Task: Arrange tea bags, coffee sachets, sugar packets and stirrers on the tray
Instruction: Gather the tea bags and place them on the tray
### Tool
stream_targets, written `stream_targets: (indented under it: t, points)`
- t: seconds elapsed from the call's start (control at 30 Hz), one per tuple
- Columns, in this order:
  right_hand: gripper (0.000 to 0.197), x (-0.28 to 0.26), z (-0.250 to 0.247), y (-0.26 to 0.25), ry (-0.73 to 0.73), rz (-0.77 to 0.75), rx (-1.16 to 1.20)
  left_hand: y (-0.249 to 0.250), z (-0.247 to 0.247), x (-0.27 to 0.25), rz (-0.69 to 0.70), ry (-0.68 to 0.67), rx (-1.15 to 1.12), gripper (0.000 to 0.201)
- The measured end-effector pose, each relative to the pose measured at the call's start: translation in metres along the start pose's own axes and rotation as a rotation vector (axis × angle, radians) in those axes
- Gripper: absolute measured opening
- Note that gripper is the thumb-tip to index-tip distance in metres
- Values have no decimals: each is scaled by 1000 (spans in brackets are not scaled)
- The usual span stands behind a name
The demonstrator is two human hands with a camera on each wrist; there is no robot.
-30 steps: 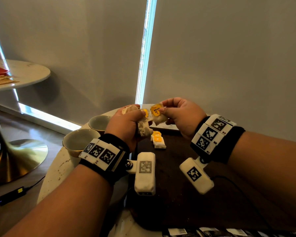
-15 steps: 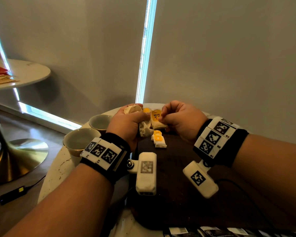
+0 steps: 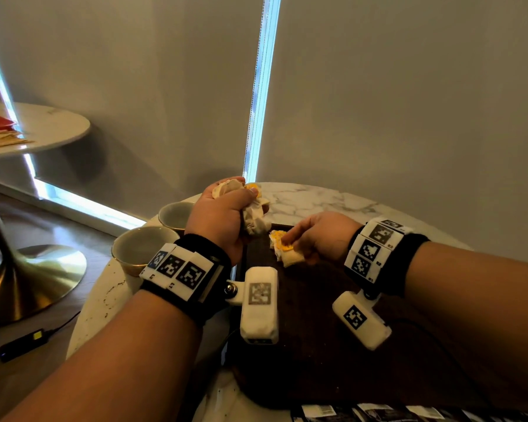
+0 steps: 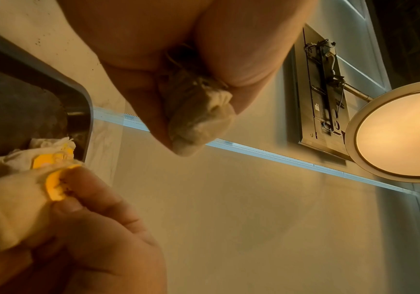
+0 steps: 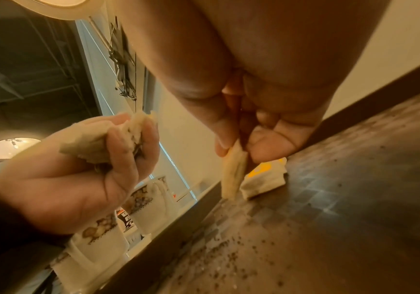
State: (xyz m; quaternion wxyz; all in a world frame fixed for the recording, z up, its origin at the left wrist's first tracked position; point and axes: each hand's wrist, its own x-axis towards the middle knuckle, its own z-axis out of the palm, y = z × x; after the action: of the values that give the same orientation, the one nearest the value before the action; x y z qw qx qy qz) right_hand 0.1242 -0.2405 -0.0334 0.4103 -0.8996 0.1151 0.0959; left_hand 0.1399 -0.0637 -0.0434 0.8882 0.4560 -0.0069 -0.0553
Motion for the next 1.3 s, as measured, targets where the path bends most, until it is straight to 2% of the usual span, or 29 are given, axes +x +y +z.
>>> stream_targets:
  t: [0.1,0.37,0.53,0.77,0.93,1.03,1.13,1.3]
  points:
    - [35,4,4,1,5,12,-70,0,1,-2,-4,-7,-8,25]
    - [35,10,11,-1,3,54,-138,-1,-1,-1,-7,-20,7,28]
    - [30,12,9,0,0,88,-35,-1,-1,0,-9,-24,12,28]
    - [23,20,7,0,-29,122,-130,-1,-2,0,-11,-30,13,29]
    - [27,17,4,3,60,-5,-248,-2,-2,1,-14,-38,11,30]
    - [22,7,6,-1,105,-67,-241,-2,-1,0,-15,-47,15,27]
    - [17,-5,13,-4,55,-142,-237,-2,-1,0,-12,-44,15,26]
    - [22,-12,21,-7,-13,-157,-481,-2,-1,0,-27,-48,17,24]
